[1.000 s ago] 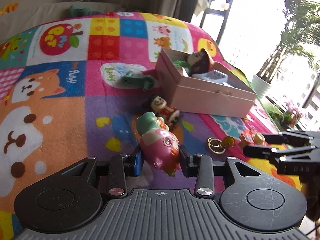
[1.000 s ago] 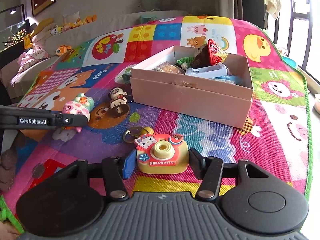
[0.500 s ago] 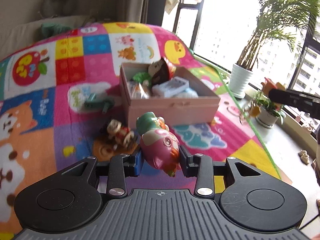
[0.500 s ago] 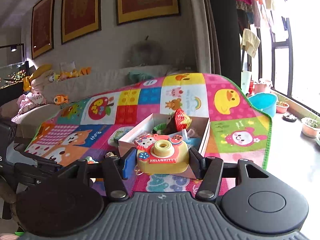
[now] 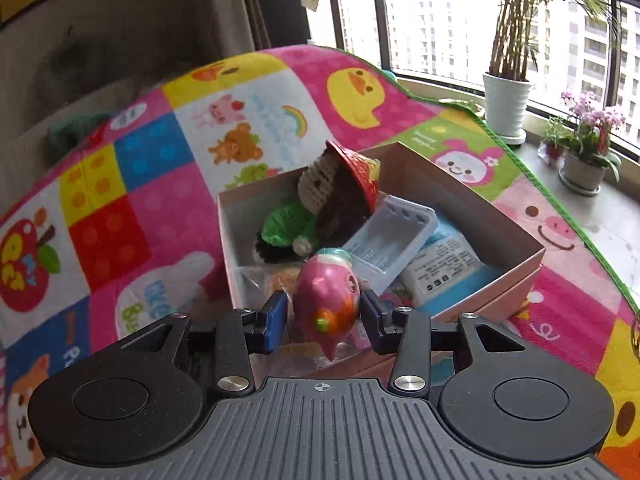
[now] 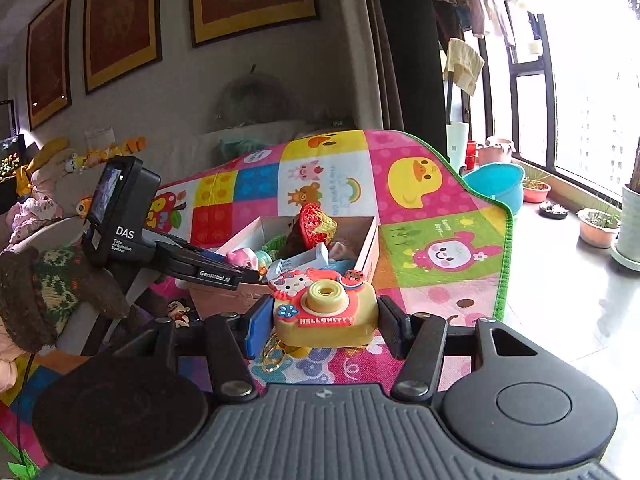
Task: Organize objects
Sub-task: 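Lower the pink owl toy and Hello Kitty toy into the pink box, open both tools, then grasp the green teether with the left tool while the right tool grasps the boy figurine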
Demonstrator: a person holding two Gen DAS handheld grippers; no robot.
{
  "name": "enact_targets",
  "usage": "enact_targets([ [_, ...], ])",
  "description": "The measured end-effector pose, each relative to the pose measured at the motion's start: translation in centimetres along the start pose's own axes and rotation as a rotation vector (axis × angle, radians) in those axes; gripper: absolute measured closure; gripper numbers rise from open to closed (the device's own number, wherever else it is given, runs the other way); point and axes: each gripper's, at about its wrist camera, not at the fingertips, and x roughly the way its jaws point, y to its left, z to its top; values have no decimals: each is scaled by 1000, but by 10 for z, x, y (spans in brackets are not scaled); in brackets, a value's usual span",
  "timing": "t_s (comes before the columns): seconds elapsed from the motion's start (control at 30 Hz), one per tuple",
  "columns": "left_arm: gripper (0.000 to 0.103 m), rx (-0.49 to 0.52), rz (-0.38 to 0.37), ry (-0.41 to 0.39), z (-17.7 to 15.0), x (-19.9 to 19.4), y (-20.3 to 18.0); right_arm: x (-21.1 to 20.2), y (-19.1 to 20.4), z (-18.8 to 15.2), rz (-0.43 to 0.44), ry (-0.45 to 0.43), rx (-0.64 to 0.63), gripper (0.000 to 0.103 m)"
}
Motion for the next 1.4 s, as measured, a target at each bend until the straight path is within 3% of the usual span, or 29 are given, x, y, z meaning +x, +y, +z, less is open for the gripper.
enact_targets([
  [0.07, 56, -42, 22, -84, -6, -20, 11, 5, 0, 2, -11, 5, 5, 48],
  [0.17, 57, -170, -19, -152, -16, -48, 36, 10, 2, 10, -15, -10, -1, 48],
  [0.3, 59, -360, -77, -174, -49, -76, 63, 25, 6, 35, 5, -31, 4, 48],
  [0.43, 59, -496, -134, -161, -83, -85, 76, 65, 13, 76, 1, -62, 12, 48],
  [0.53, 59, -535, -148, -152, -99, -87, 81, 105, 14, 106, -67, -83, 56, 47],
  [0.6, 59, -550, -143, -150, -108, -91, 87, 127, 10, 118, -64, -28, 113, 43],
  [0.63, 59, -559, -135, -151, -114, -94, 92, 129, 7, 120, -46, -18, 150, 42],
  [0.7, 59, -583, -115, -152, -123, -96, 101, 121, 7, 120, -19, -52, 172, 29],
  [0.77, 59, -617, -97, -153, -129, -95, 112, 107, 9, 119, -50, -114, 155, 20],
  [0.93, 59, -659, -75, -119, -133, -83, 120, 100, 14, 122, -50, -116, 125, 18],
  [1.07, 59, -648, -107, -100, -120, -70, 120, 102, 34, 103, -19, -63, 47, 18],
  [1.2, 59, -653, -92, -73, -78, -30, 135, 103, 66, 53, 22, 37, -82, 18],
  [1.37, 59, -687, 90, 43, -43, 40, 157, 98, 107, -19, 40, 131, -245, 18],
  [1.4, 54, -680, 115, 71, -41, 52, 159, 96, 111, -29, 52, 142, -252, 18],
])
